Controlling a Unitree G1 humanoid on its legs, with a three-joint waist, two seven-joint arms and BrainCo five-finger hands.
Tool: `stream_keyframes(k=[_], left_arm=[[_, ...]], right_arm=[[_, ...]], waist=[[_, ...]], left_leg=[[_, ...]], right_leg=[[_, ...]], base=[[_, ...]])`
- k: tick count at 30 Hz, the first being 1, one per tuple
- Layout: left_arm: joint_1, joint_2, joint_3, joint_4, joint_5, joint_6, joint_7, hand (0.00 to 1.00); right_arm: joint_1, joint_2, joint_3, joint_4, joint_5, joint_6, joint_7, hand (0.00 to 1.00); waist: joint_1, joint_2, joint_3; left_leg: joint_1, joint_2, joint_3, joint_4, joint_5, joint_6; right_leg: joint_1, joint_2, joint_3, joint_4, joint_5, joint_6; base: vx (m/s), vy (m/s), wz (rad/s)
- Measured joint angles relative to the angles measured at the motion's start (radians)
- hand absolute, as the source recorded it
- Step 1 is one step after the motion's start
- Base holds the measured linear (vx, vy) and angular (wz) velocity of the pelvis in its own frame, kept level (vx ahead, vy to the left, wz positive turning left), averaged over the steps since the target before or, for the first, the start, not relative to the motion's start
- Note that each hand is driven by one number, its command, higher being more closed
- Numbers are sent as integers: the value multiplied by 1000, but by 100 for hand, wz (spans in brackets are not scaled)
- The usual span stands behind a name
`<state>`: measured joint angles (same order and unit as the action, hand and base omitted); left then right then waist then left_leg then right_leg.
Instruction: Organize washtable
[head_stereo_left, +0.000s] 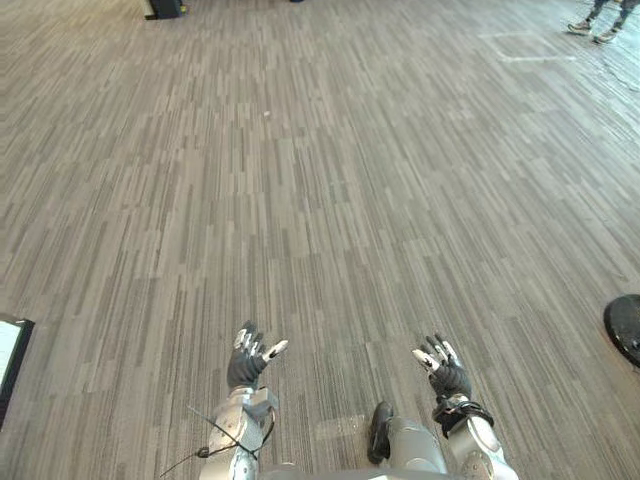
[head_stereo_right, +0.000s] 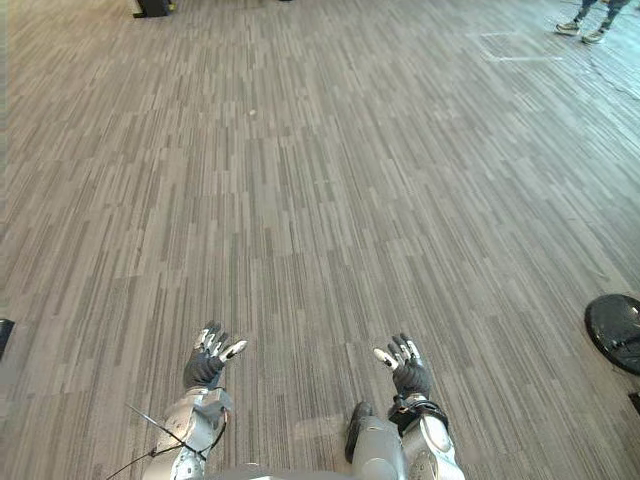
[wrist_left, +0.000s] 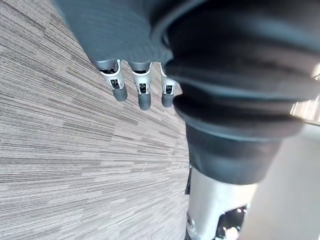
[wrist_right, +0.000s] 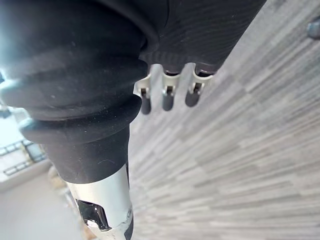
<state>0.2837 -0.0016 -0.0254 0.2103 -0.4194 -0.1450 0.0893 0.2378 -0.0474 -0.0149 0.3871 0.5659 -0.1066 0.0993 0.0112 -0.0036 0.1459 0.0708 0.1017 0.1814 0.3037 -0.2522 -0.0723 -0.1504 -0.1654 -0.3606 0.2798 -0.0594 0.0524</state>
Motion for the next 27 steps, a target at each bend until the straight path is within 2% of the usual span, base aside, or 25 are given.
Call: stream_keyframes(k=[1,2,4,5,6,7,8,9,10,11,12,15,17,21,27], left_arm=[[-2,3,1,5,-1,0,0,0],[0,3,0,9,-1,-1,0,0],[30,-8,4,19,-2,-2,4,0],[40,-12,12,32,-2,-2,5,0],[44,-8,24,40,-2,-2,6,0],[44,-9,25,39,-2,-4,2,0],[44,-10,25,40,-2,-6,0,0],[44,-10,27,58,0,-7,0,0],[44,-14,26,73,0,-8,0,0],[41,-11,26,95,0,-8,0,0],[32,-4,22,133,1,-8,0,0],[-5,43,6,234,31,-12,-5,0],[-36,56,5,329,43,-17,-16,0],[-66,61,5,556,52,-15,-25,0],[-68,62,5,601,60,-20,-31,0]], right_arm=[[5,0,2,7,-1,1,5,0],[11,-4,3,21,-3,2,11,0],[23,-23,1,21,-6,4,10,0],[24,-23,-6,24,-7,4,8,0],[25,-18,-25,29,-7,3,5,0],[18,-12,-40,36,-7,2,-1,0],[9,-11,-61,43,-7,2,-8,0],[-15,-7,-94,79,-7,-1,-18,0],[-22,-14,-108,94,-7,-5,-27,0],[-32,-20,-116,118,-7,-7,-33,0],[-33,-8,-127,151,-14,-5,-37,0],[-30,7,-134,248,-65,-7,-46,0],[-46,8,-137,318,-79,-6,-58,0],[-52,8,-139,424,-106,-5,-57,0],[-55,8,-166,463,-106,-6,-58,0]], waist=[[2,-8,2],[4,9,13],[10,38,26],[10,35,31],[11,22,34],[11,21,34],[9,20,34],[8,19,35],[6,34,27],[7,39,25],[7,14,11],[4,-26,-13],[5,-25,-14],[1,-2,-26],[1,1,-30]], left_leg=[[-24,5,-14,60,-1,-1],[-106,26,-46,229,4,-9],[-170,72,-44,407,33,-54],[-181,75,-39,449,62,-56],[-187,71,-21,466,63,-23],[-188,70,-1,386,4,-4],[-189,67,4,328,-9,0],[-186,51,-2,146,1,3],[-174,56,-6,19,78,1],[-162,51,6,2,101,10],[-131,25,26,-34,115,17],[-105,-17,53,-95,126,33],[-75,-29,72,-133,134,35],[-21,-32,101,-194,148,22],[35,-18,116,-272,171,2]], right_leg=[[19,1,-11,-17,-5,4],[60,11,-25,-63,-1,4],[132,42,-38,-123,14,-1],[167,41,-37,-156,18,-3],[193,32,-34,-191,28,-10],[195,23,-28,-204,35,-4],[193,18,-22,-210,41,5],[186,6,-4,-213,59,33],[181,13,3,-214,66,47],[185,15,17,-218,67,58],[193,1,44,-251,88,57],[197,-30,67,-288,95,72],[198,-36,82,-290,95,72],[206,-25,108,-296,95,72],[219,1,116,-304,94,71]], base=[[59,-12,58],[50,-5,50],[76,-2,28],[169,4,4],[171,28,4],[163,43,0],[118,97,-21],[89,109,-37],[126,176,-45],[159,165,-44],[177,160,-31],[149,103,-17],[72,40,-24],[47,-11,-25],[-6,-43,-10]])
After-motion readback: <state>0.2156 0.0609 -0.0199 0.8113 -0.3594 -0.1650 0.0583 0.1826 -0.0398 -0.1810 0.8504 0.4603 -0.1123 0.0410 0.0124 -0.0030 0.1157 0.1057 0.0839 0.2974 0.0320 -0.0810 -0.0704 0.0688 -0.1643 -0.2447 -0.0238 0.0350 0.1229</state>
